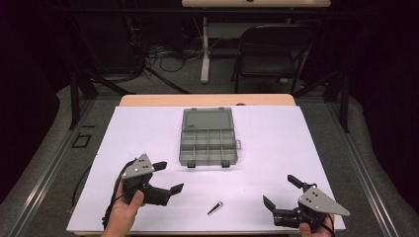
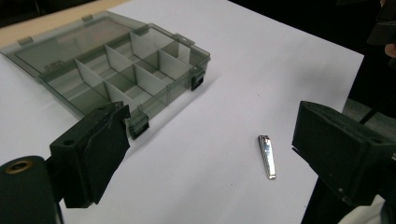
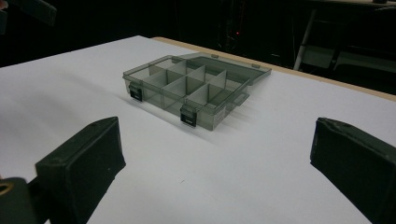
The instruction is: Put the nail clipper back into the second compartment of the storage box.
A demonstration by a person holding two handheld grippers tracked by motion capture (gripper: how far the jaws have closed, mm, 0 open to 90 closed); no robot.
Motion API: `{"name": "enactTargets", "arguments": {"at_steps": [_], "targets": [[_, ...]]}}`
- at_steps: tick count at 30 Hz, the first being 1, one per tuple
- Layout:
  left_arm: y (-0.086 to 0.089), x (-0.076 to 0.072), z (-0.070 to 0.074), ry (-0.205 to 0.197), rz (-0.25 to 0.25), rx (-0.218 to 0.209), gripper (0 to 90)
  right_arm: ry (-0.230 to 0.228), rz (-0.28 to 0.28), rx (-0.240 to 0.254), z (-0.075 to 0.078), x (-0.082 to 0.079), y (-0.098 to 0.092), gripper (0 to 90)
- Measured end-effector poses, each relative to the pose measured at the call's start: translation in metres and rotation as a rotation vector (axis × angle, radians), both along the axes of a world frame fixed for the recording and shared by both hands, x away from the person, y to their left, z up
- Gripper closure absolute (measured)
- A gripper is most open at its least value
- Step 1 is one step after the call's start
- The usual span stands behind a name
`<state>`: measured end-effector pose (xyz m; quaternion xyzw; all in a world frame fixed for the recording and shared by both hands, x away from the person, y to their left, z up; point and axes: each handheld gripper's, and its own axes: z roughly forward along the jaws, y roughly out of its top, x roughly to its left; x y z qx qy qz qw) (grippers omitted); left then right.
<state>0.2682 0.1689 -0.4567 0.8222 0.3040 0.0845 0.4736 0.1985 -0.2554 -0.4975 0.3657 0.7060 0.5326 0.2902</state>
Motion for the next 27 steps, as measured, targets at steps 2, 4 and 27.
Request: {"name": "enactTargets", "arguments": {"at_steps": [2, 4, 27], "targets": [[-0.004, 0.004, -0.001, 0.044, -0.013, -0.001, 10.4, 0.007, 0.003, -0.005, 0.000, 0.000, 0.000, 2.2], [-0.010, 0.009, -0.003, 0.093, -0.029, -0.004, 10.4, 0.007, 0.000, -0.005, 0.000, 0.000, 0.000, 2.2], [-0.056, 0.026, -0.015, 0.228, -0.119, 0.118, 4.9, 0.017, 0.001, -0.003, -0.001, 0.001, -0.002, 2.3]]}}
